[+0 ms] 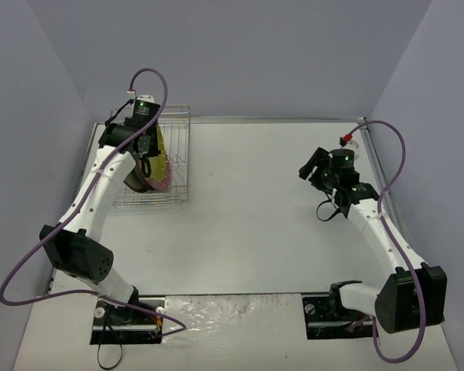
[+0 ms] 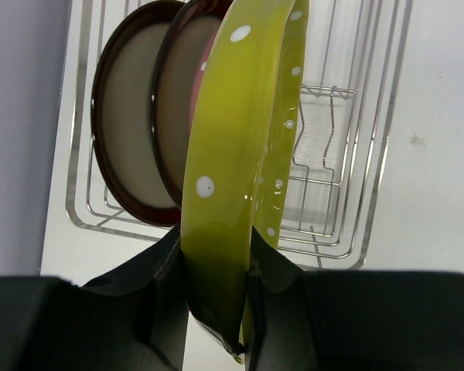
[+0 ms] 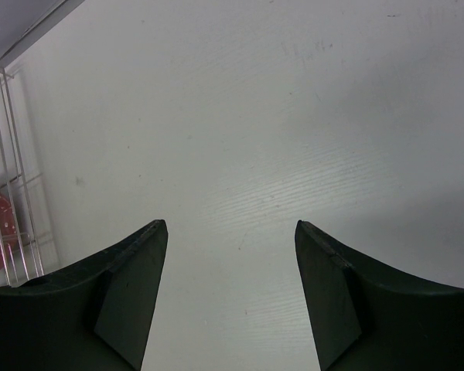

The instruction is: Load the plates into the dish rack

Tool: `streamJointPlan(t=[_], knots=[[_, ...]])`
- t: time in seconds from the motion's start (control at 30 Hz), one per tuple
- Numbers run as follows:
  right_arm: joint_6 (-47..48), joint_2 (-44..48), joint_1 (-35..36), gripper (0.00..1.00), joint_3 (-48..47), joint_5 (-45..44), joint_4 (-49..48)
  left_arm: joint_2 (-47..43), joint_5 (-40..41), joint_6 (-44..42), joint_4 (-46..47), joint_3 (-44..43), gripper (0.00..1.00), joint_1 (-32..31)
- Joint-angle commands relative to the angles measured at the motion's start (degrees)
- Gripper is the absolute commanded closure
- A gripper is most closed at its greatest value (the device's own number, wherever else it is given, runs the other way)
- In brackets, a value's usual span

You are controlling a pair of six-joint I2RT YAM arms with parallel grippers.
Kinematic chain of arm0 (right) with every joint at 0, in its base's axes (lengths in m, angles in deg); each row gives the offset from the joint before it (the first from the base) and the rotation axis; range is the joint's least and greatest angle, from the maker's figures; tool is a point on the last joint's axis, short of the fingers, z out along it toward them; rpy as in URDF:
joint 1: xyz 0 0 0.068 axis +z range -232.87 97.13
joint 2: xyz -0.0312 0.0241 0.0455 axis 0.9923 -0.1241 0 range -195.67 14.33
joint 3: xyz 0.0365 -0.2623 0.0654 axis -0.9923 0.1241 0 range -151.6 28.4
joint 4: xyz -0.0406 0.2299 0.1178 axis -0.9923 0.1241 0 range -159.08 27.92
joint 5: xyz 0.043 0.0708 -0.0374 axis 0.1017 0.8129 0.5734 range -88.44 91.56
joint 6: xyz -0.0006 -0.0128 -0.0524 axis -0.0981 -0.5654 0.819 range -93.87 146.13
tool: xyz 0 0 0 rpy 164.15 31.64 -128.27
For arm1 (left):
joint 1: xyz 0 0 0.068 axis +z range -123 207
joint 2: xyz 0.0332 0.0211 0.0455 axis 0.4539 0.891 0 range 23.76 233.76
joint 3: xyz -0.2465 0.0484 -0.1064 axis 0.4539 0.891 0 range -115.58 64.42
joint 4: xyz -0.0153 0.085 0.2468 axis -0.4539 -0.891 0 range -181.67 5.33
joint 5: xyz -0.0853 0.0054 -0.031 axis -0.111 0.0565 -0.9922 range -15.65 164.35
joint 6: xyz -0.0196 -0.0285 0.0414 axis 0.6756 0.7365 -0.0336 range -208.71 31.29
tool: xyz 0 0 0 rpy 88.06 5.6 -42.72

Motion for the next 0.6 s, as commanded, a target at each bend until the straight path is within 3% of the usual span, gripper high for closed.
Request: streamJointPlan(t=[0.0,0.57], knots=[[0.8,1.2,0.4,0.37,-1.2,-1.4,-1.6,-3.3,2.9,-1.6,9.3,-2.1,1.00,2.3],[0.2,0.3,1.2,0.37,-1.0,-1.5,-2.0,1.7,-2.2,-2.6,13.5,-2.3,1.00,5.6]])
